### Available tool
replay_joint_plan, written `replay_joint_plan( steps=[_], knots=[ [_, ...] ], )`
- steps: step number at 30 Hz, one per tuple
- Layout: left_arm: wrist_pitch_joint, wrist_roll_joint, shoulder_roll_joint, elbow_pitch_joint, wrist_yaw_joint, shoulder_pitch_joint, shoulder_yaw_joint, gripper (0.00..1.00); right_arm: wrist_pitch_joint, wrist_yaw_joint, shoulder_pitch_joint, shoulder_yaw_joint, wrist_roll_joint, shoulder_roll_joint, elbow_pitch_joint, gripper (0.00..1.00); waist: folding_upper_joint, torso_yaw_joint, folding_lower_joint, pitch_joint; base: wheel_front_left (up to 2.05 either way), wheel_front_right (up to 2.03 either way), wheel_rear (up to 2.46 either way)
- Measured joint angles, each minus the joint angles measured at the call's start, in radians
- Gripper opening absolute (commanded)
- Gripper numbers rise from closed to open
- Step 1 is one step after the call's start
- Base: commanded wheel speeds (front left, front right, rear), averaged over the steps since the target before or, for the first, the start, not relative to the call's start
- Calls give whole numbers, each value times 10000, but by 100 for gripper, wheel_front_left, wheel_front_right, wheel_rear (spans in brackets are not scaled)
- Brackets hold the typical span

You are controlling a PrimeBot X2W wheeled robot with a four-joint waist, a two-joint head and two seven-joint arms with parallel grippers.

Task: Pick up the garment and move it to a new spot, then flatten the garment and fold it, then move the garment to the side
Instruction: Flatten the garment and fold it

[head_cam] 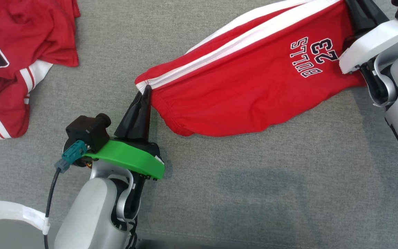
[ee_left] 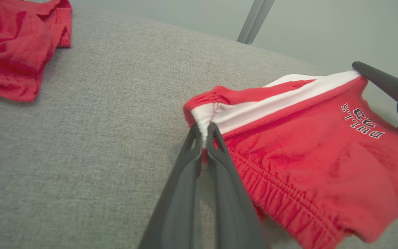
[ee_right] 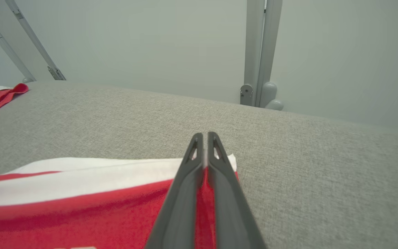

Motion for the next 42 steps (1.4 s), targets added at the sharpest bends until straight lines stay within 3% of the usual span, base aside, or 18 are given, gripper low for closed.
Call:
replay_joint_plan(
  steps=[1,2,3,8,18,24,30,42],
  knots=[
    [-92,0,-21,71,-8,-29,-19,100,-79,-2,-64,105,88,21,153,30,0,43,0,26,0,0,0],
    [-165,4,-25,132,-15,-69,-29,100,-121,-2,-108,207,165,52,270,74,0,66,0,43,0,0,0],
    [-219,8,-25,182,-15,-111,-27,100,-171,-2,-117,324,213,86,355,100,0,62,0,44,0,0,0],
    [-943,59,19,151,21,-118,244,100,-290,-2,-82,336,318,245,430,100,0,-143,0,-47,0,0,0],
    [-1929,792,372,-380,385,-95,1141,100,-303,-2,1831,-2347,-1724,1237,-1990,100,0,-988,0,-488,0,0,0],
    [-1950,1321,700,-472,621,85,1559,100,-303,-6,3414,-3294,-2596,1866,-3323,100,0,-1479,0,-838,0,0,0],
    [-1977,1519,865,-575,708,593,1718,100,-305,-6,4599,-3684,-2986,2163,-4027,100,0,-1925,0,-1129,0,0,0],
    [-1977,1528,917,-679,765,953,1806,100,-303,-6,4977,-3716,-3005,2305,-4102,100,0,-2233,0,-1348,0,0,0]
  ],
)
